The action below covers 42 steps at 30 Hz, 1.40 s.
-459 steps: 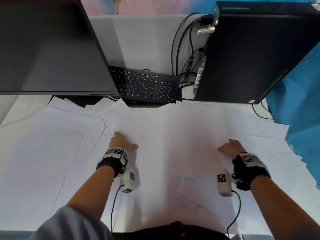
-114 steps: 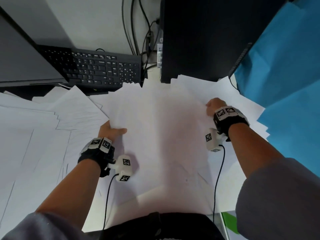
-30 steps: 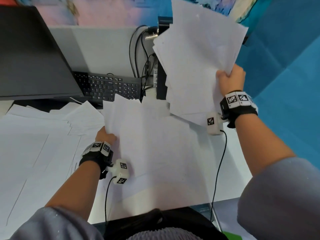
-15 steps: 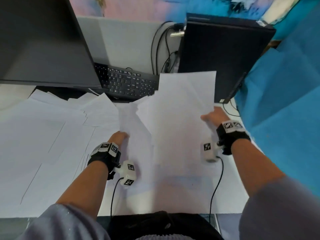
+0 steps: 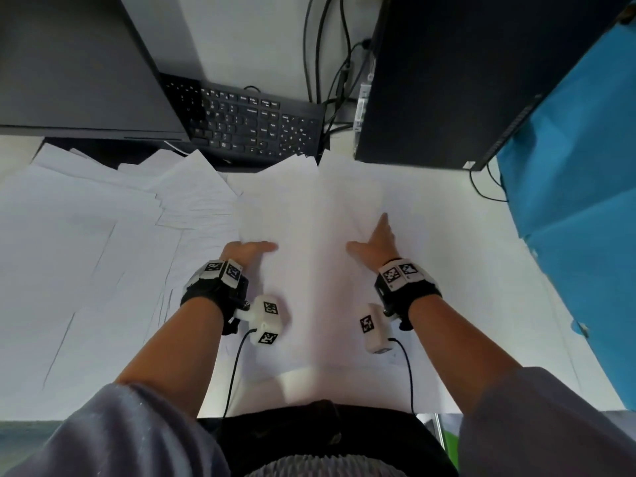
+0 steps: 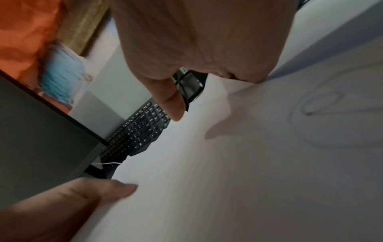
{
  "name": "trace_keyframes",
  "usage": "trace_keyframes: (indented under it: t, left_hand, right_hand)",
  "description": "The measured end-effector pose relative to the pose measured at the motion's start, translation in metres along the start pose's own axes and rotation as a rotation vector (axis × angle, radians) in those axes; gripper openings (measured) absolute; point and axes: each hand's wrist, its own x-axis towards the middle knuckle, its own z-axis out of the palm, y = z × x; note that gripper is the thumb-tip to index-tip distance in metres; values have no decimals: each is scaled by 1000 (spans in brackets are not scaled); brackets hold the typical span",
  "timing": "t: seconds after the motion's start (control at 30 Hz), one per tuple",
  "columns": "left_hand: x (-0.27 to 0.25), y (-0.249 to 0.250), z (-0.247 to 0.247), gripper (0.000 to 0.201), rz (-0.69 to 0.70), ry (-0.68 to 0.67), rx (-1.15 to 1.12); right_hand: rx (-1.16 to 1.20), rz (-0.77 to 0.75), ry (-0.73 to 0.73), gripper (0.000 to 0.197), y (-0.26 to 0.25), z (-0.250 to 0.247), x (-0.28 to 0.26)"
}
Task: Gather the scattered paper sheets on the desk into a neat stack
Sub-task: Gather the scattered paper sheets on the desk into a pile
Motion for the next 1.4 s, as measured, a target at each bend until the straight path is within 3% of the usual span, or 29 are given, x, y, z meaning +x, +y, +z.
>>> trace_keyframes:
  t: [0.07, 0.2, 0.27, 0.4, 0.53, 0.63, 0.77, 0.97, 1.2, 1.27, 1.4]
  left_hand:
    - [4, 1, 3, 72, 16, 9, 47]
    - [6, -3, -1, 50, 152, 25, 35]
    - [6, -7, -9, 53, 207, 40, -7]
    - [13, -17, -45, 53, 222, 122, -37]
    - [7, -30, -80, 49, 197, 202, 29]
    - [-4, -40, -83, 48, 212, 267, 191]
    - [-13, -50, -78, 43, 212, 253, 168]
    - [-18, -54, -81, 54, 226, 185, 140]
    - [-26, -56, -87, 55, 283, 201, 107]
    - [-27, -54, -95, 54, 283, 213, 104]
    - [-24, -49, -120, 57, 263, 254, 70]
  right_hand:
    - [2, -36, -52, 102, -3, 9, -6]
    - [-107, -26, -22, 98, -6, 6, -5]
    - [-170, 40, 94, 88, -2, -6, -1]
    - [-36, 250, 320, 65, 12, -34, -6]
    - [9, 364, 253, 75, 23, -47, -10]
    - [15, 360, 189, 74, 23, -45, -15]
    - [-1, 288, 129, 56, 20, -37, -24]
    - [-3, 285, 91, 85, 11, -36, -36]
    - [35, 242, 95, 63, 9, -28, -42]
    - [35, 181, 155, 51, 6, -26, -42]
    - [14, 45, 411, 34, -6, -40, -39]
